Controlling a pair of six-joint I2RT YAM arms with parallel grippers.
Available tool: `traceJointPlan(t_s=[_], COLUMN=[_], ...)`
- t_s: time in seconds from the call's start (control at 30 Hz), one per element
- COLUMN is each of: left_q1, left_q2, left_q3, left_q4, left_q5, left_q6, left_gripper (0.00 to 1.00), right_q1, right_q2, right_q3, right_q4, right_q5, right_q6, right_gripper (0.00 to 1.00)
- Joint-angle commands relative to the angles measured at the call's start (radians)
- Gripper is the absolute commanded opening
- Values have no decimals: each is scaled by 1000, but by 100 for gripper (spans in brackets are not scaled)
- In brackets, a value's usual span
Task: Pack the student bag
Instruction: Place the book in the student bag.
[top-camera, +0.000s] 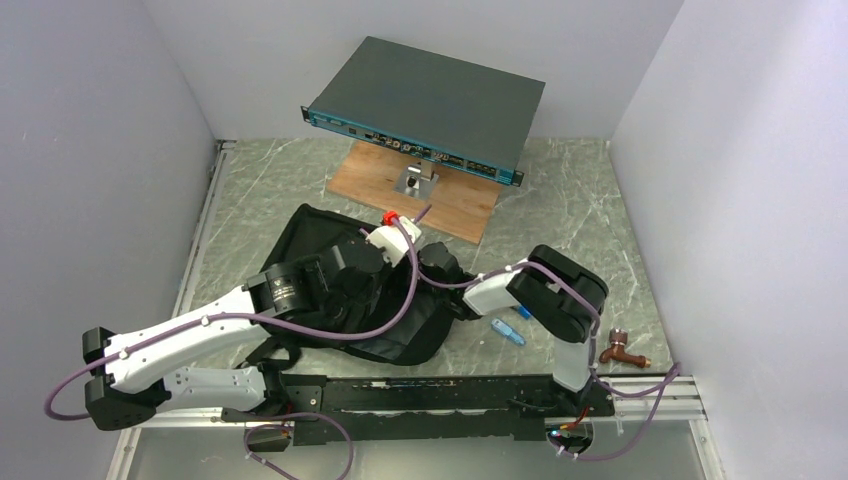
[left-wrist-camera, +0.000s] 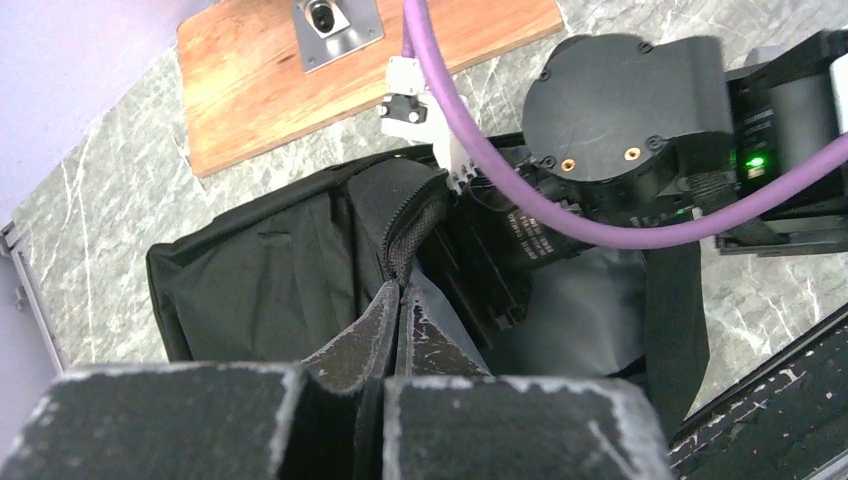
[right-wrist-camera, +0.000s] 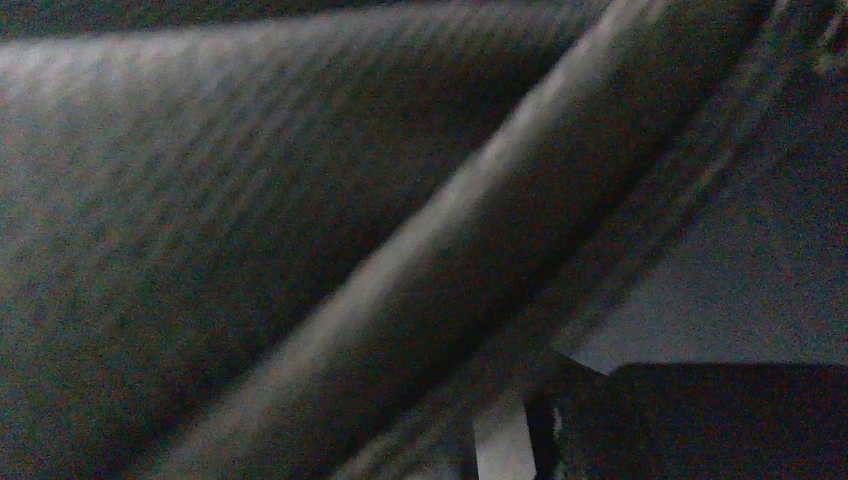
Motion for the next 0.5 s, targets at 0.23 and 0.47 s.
traceJointPlan(t_s=[0.23, 0.47], left_q1=[-1, -1], left_q2=[10, 15], left_q3=[-73, -148], left_q4=[59, 110], left_q5=[90, 130], left_q6=[-84, -158], left_gripper=[0, 0], right_q1=[-17, -156], right_q2=[-577, -868], right_q3=[-176, -230], right_q4=[-602, -857], right_q5=[239, 354], right_q6=[-418, -478], right_gripper=[59, 57])
